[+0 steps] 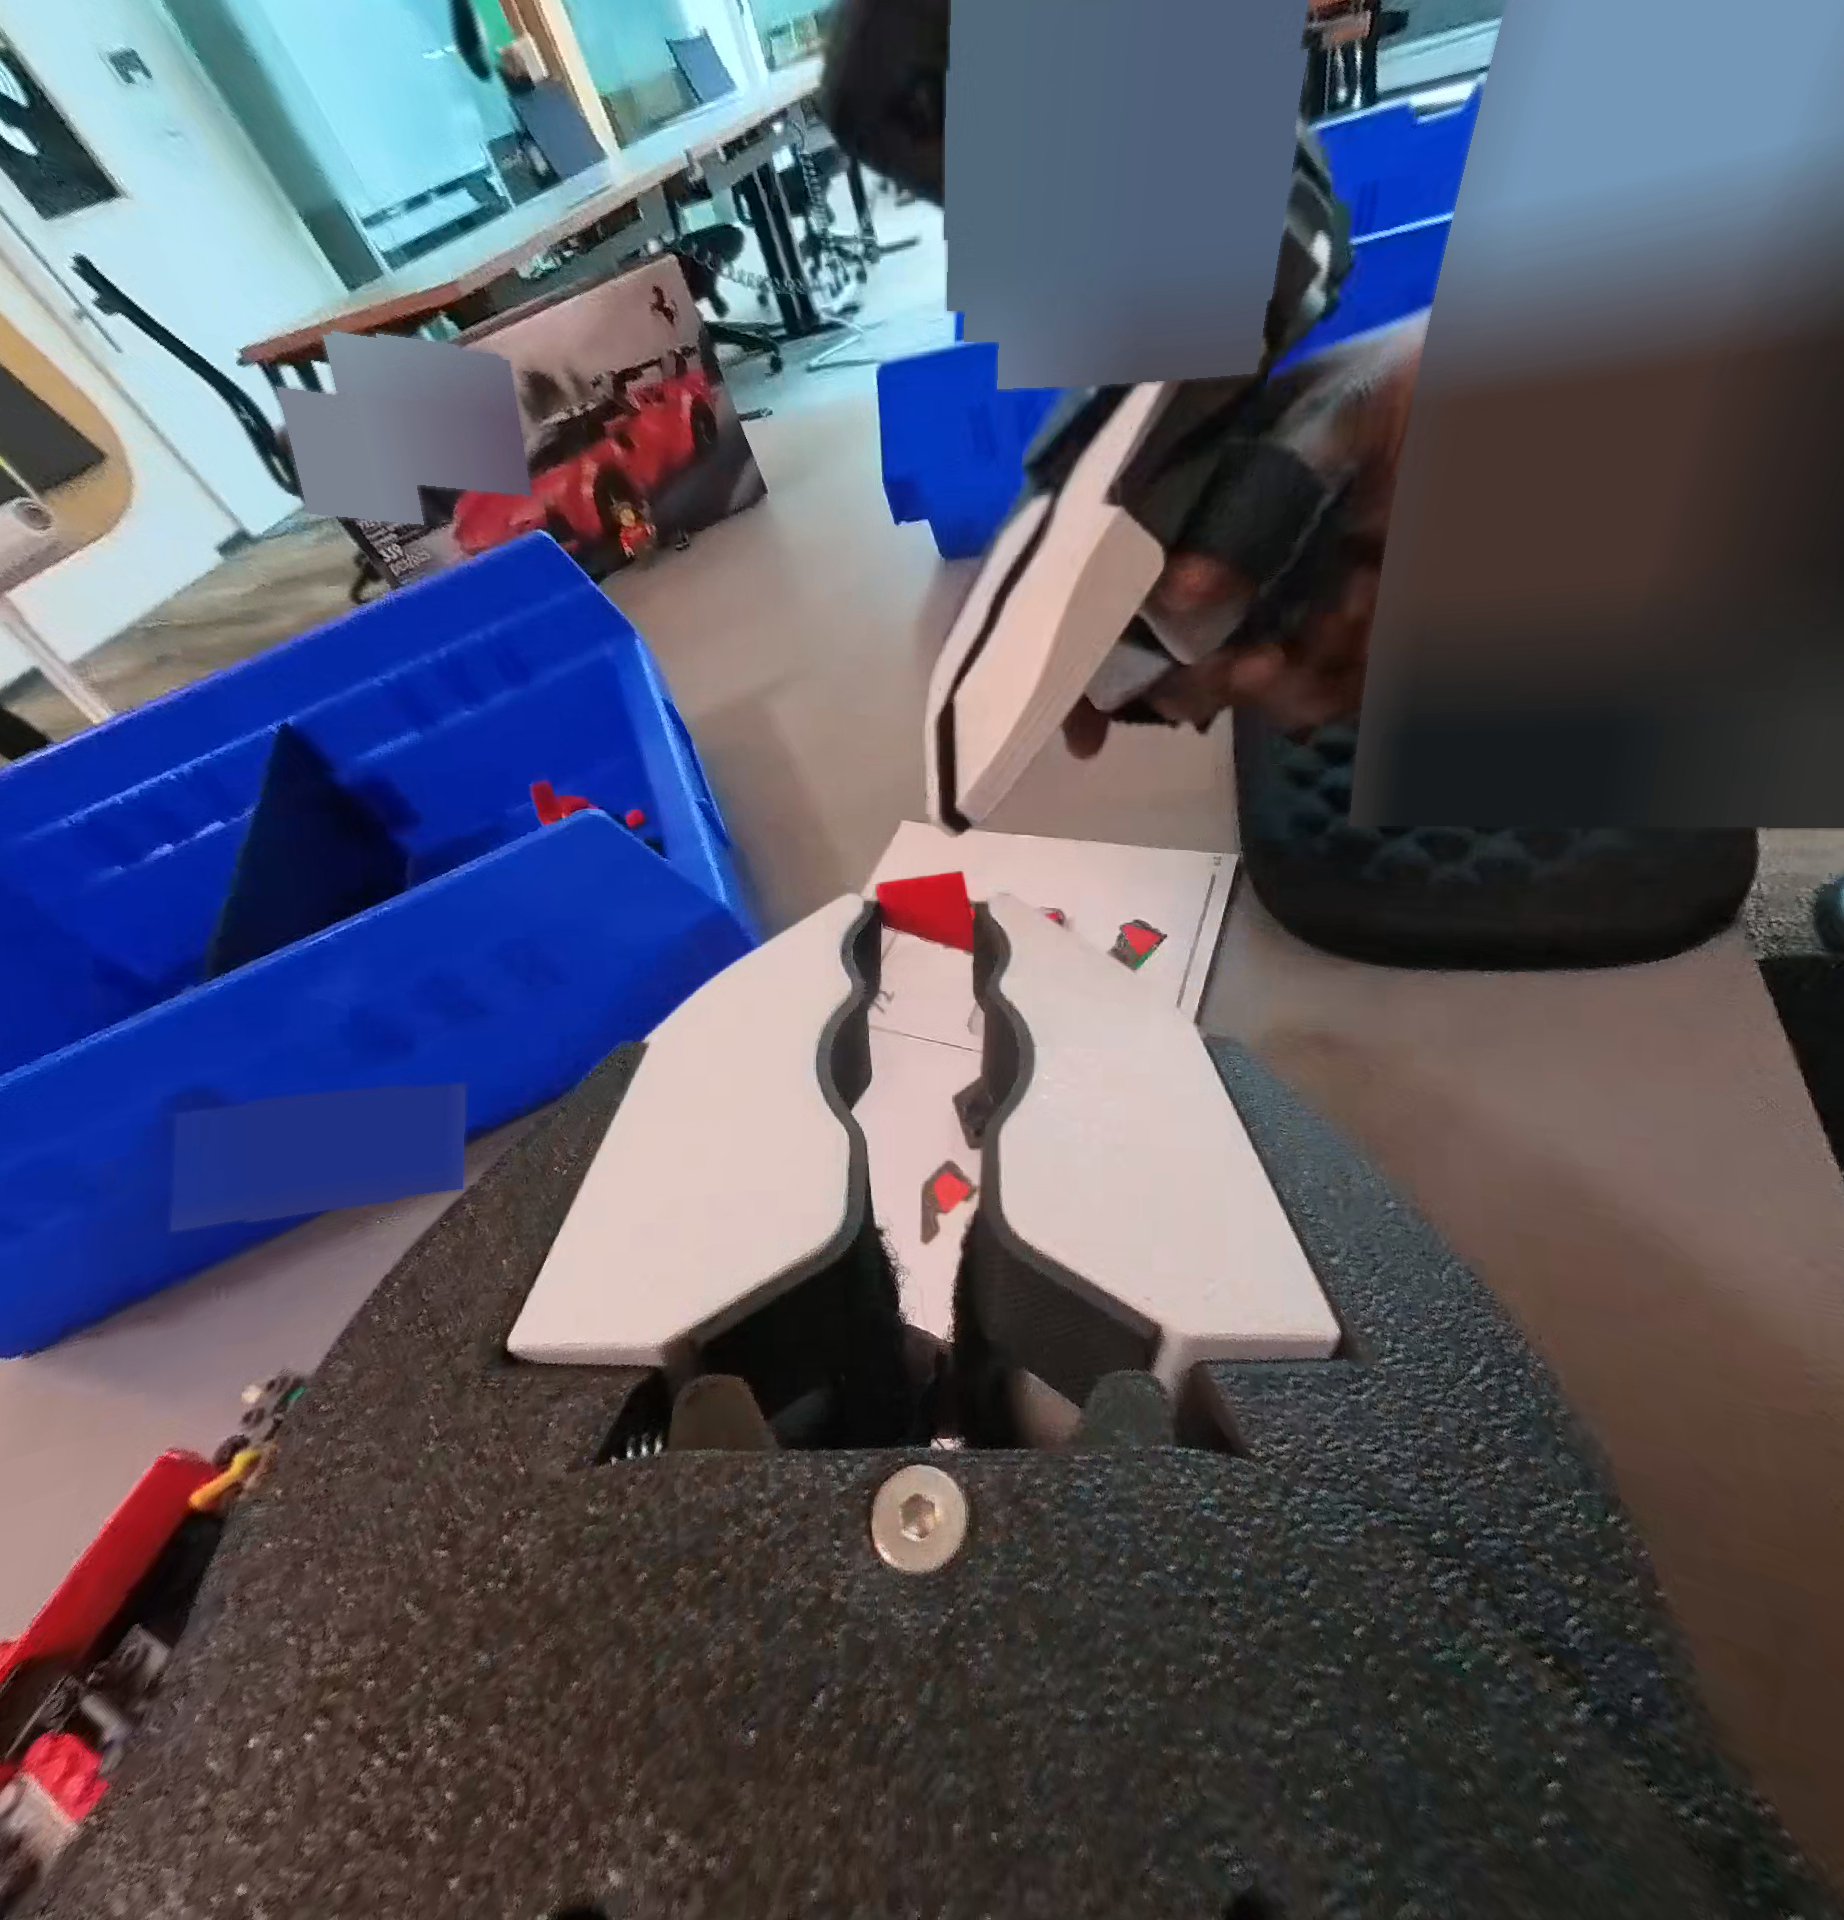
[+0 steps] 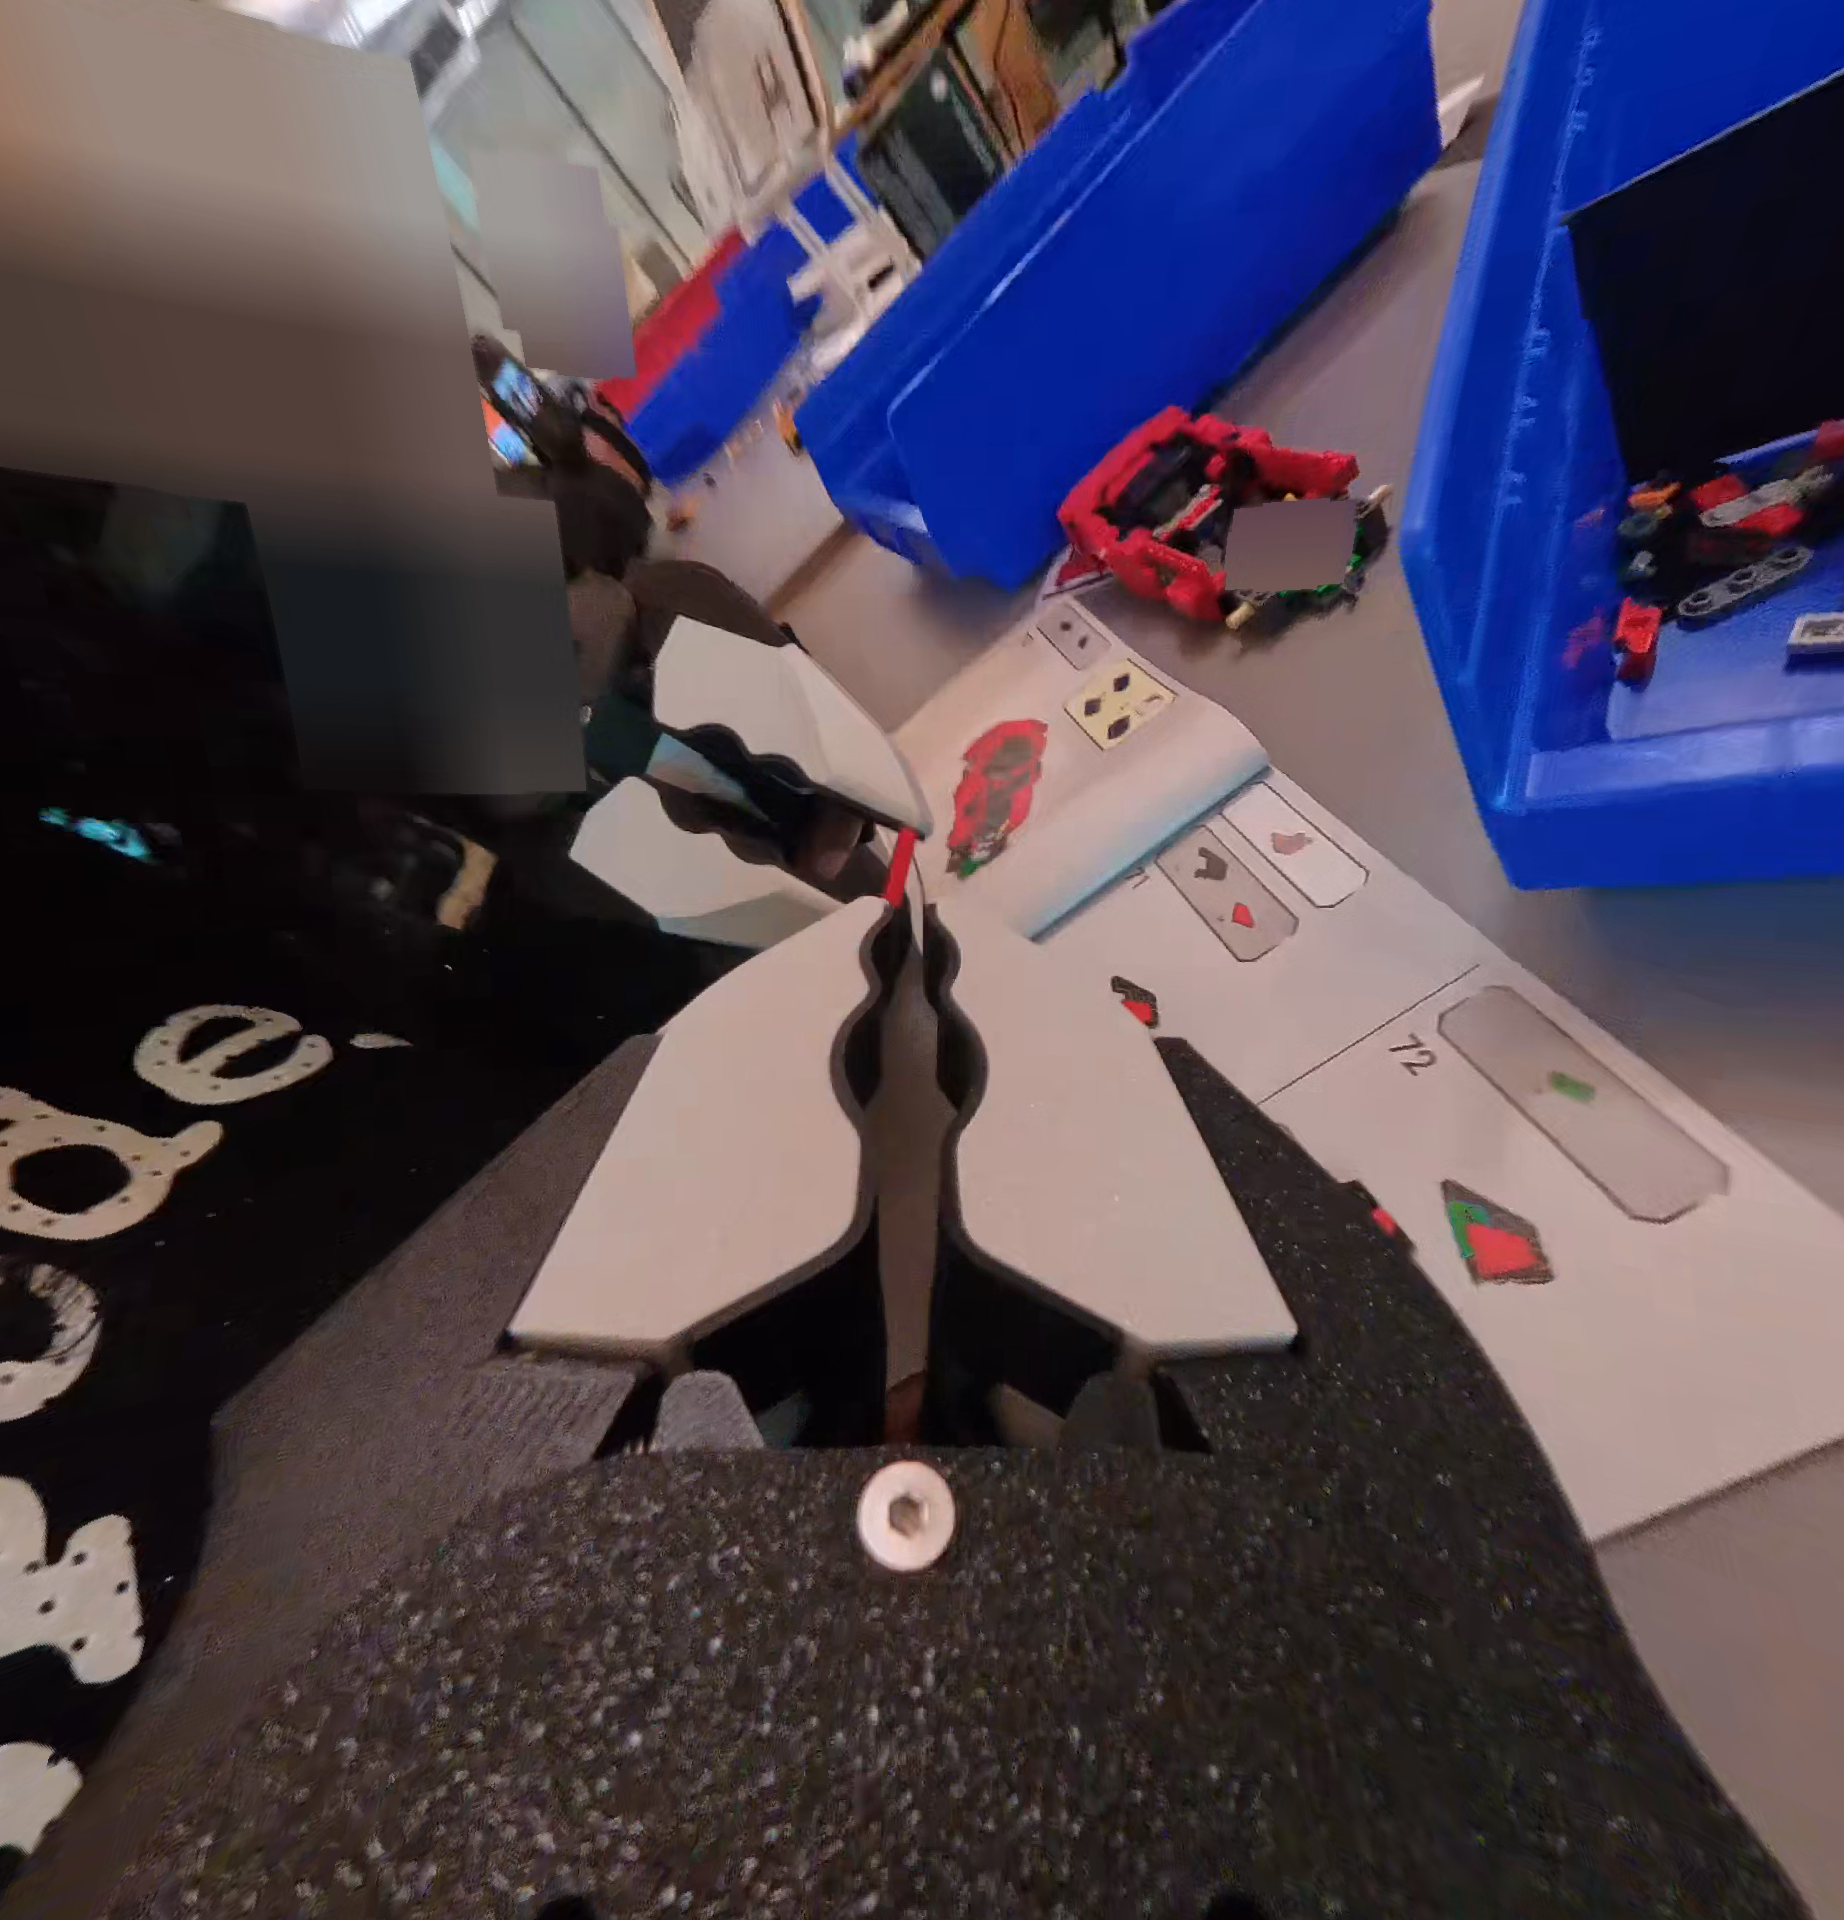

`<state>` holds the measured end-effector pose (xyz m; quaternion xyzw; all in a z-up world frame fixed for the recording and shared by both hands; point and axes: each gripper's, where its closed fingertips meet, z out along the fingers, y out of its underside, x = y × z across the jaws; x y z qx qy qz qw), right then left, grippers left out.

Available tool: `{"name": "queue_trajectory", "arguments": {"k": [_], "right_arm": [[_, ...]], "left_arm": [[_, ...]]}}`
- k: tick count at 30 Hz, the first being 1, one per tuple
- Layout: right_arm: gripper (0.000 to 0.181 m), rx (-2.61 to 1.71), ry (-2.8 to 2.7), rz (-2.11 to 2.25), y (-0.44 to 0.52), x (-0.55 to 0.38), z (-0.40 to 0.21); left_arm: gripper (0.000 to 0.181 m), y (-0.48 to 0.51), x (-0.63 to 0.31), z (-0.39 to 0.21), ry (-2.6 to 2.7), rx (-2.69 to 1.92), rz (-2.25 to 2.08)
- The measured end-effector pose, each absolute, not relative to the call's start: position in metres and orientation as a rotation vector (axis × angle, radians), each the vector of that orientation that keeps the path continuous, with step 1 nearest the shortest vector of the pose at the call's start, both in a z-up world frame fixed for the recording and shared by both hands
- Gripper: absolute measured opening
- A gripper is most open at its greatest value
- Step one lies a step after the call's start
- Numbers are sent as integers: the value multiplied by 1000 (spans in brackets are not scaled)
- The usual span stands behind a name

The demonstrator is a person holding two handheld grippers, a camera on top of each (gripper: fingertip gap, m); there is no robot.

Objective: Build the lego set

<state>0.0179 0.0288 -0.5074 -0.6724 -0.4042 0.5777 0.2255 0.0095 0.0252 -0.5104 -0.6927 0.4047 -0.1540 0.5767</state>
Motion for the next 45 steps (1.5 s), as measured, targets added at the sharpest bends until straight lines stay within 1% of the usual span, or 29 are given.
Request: {"name": "queue_trajectory", "arguments": {"k": [3, 6, 9, 12, 15, 19, 21, 23, 28, 39, 45], "right_arm": [[4, -1894, -1207, 1527, 28, 12, -513], [10, -1952, -1249, 1542, 25, 9, -522], [5, -1962, -1253, 1548, 25, 7, -527], [3, -1987, -1278, 1535, 25, 8, -534], [3, -2076, -1271, 1457, 34, 13, -551], [3, -2186, -1295, 1377, 34, 15, -576], [3, -2221, -1289, 1383, 30, 13, -582], [3, -2247, -1306, 1346, 29, 11, -587], [3, -2316, -1384, 1265, 28, 7, -595], [3, -2386, -1441, 1233, 28, 4, -600], [6, -2387, -1477, 1140, 31, 6, -602]], "left_arm": [[16, 27, 13, -517, 968, -1635, -329], [16, 27, 16, -522, 989, -1640, -295], [16, 27, 17, -527, 1003, -1648, -278], [14, 25, 17, -532, 1014, -1675, -283], [27, 20, 11, -549, 1037, -1780, -309], [29, 17, 6, -575, 1072, -1894, -301], [27, 18, 6, -578, 1086, -1921, -287], [21, 19, 4, -581, 1070, -1949, -300], [9, 25, -2, -581, 950, -2027, -439], [7, 26, -3, -585, 919, -2077, -504], [7, 24, -1, -588, 942, -2090, -505]]}}
